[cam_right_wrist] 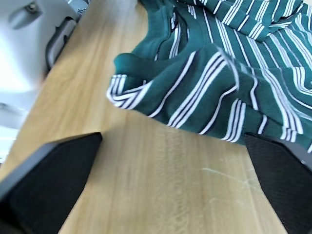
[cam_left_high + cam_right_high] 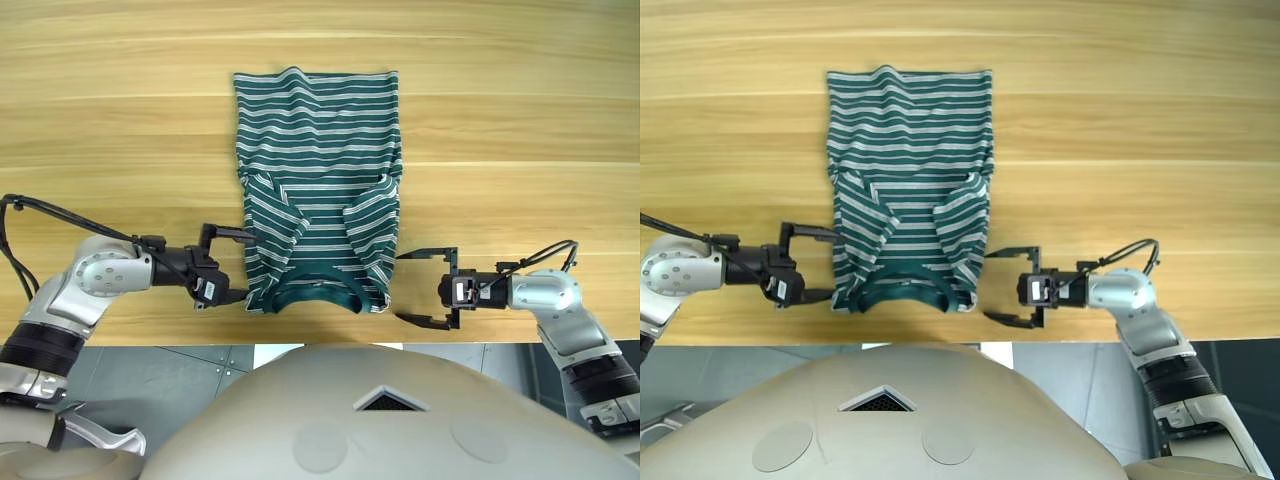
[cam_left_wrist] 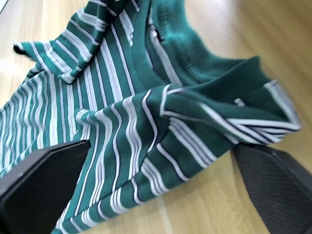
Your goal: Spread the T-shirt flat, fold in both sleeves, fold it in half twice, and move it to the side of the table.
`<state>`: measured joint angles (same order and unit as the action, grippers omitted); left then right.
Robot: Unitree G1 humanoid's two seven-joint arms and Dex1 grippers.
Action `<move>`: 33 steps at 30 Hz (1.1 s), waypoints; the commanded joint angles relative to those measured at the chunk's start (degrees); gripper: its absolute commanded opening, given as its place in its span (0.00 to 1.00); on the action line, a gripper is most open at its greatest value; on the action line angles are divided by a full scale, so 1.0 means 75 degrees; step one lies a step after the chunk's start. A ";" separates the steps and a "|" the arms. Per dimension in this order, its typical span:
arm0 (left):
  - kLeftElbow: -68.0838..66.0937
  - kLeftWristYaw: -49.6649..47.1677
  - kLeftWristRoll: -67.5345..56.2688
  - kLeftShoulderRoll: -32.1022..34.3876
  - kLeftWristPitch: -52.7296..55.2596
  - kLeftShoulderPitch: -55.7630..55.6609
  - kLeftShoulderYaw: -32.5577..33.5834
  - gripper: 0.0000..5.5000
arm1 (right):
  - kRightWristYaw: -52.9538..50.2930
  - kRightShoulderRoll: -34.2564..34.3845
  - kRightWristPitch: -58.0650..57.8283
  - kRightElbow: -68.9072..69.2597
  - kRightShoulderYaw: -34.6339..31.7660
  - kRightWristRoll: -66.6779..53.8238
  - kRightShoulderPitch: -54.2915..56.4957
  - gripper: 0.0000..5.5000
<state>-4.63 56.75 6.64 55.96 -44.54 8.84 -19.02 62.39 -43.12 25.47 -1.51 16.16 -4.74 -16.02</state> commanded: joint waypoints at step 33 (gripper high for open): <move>-0.0382 0.1185 -0.0379 0.0332 0.0190 -0.0214 -0.1244 0.31 | -0.0122 0.0269 0.0003 0.0379 0.0479 -0.0075 0.0201 0.15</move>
<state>-6.78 63.70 1.93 58.85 -44.62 6.54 -26.55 61.70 -41.26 25.62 1.47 19.74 -5.36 -15.27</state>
